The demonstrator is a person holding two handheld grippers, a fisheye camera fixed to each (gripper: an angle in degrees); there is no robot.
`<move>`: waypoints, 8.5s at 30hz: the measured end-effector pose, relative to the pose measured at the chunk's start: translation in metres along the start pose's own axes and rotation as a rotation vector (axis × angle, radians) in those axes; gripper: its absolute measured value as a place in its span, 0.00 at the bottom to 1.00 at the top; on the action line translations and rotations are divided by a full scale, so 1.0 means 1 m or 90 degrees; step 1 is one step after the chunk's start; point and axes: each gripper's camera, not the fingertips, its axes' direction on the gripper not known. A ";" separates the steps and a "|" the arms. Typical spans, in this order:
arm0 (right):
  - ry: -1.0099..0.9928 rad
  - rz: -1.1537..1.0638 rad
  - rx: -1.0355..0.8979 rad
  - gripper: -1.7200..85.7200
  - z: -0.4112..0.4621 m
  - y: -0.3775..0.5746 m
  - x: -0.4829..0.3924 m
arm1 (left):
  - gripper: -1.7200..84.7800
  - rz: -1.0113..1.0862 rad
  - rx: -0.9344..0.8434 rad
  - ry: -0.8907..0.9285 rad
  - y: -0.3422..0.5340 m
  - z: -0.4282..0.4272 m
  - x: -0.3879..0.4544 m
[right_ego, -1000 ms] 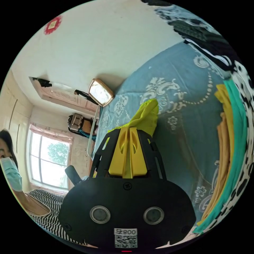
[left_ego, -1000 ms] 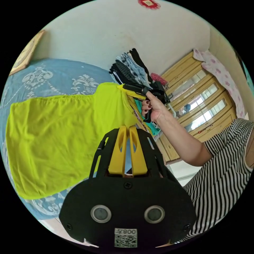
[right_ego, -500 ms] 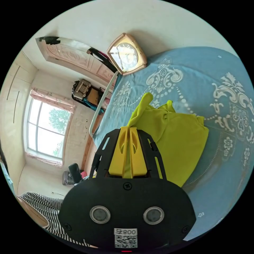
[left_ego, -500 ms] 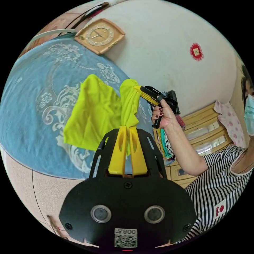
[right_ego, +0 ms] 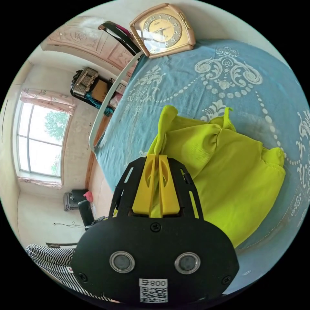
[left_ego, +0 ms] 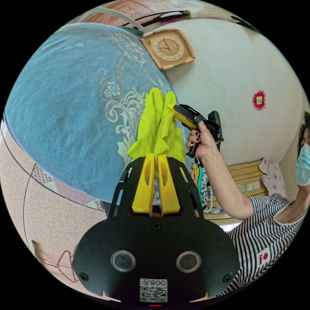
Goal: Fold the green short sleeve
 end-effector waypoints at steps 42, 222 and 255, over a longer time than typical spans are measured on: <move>-0.032 -0.100 -0.006 0.02 -0.155 0.141 -0.063 | 0.02 0.051 0.015 -0.151 0.001 -0.071 0.018; -0.331 0.185 0.010 0.12 0.050 0.329 0.099 | 0.04 0.137 -0.277 -0.012 0.121 0.170 0.100; -0.484 0.191 0.040 0.04 0.101 0.317 0.158 | 0.16 -0.183 0.015 0.229 0.078 -0.028 -0.060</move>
